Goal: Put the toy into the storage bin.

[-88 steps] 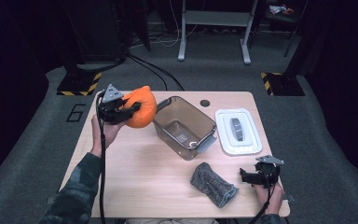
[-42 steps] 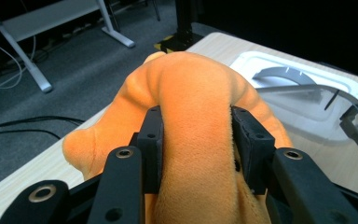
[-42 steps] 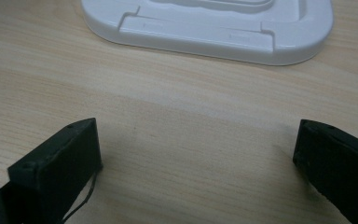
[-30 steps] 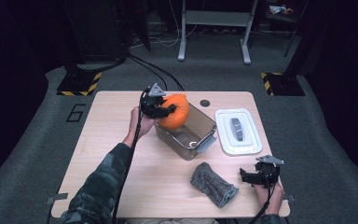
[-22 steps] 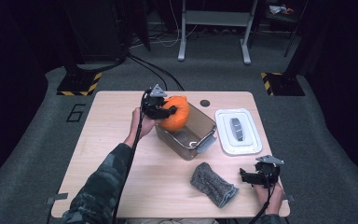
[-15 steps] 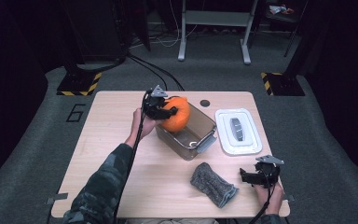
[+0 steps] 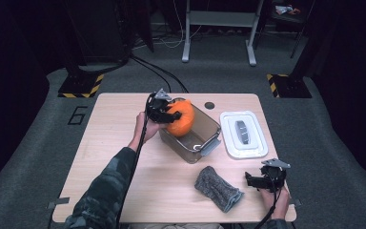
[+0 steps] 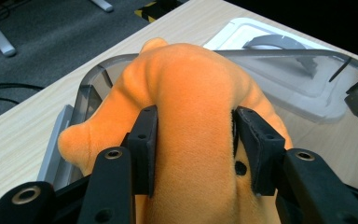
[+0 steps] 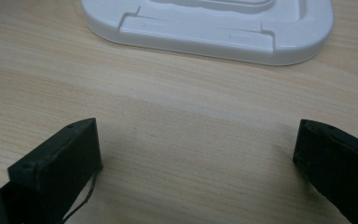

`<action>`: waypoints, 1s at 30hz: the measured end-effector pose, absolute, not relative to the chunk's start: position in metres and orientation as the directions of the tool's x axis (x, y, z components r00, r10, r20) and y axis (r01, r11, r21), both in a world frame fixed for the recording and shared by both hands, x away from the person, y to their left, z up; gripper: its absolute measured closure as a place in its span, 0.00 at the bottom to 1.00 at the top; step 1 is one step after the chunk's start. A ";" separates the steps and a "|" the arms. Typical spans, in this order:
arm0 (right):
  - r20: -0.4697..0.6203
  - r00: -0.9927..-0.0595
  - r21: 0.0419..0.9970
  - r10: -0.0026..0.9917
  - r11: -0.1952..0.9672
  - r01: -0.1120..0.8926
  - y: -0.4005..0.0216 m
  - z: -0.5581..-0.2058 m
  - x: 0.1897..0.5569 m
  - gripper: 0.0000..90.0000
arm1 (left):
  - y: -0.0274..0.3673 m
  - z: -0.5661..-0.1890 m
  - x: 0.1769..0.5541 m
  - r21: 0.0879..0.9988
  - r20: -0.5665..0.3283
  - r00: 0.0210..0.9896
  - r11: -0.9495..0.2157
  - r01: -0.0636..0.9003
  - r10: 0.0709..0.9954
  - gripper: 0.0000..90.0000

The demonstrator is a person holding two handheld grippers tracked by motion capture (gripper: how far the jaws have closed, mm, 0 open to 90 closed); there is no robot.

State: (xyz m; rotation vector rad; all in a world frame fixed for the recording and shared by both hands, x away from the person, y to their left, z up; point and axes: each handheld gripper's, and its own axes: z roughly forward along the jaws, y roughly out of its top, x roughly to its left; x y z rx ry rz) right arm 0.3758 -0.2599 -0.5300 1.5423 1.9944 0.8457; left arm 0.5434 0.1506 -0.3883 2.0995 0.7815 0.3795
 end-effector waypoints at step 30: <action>0.000 -0.252 0.719 0.968 0.175 0.672 -0.260 -0.530 0.376 0.00 | 0.144 -0.398 0.550 0.731 -0.059 0.754 -0.485 0.479 0.655 0.49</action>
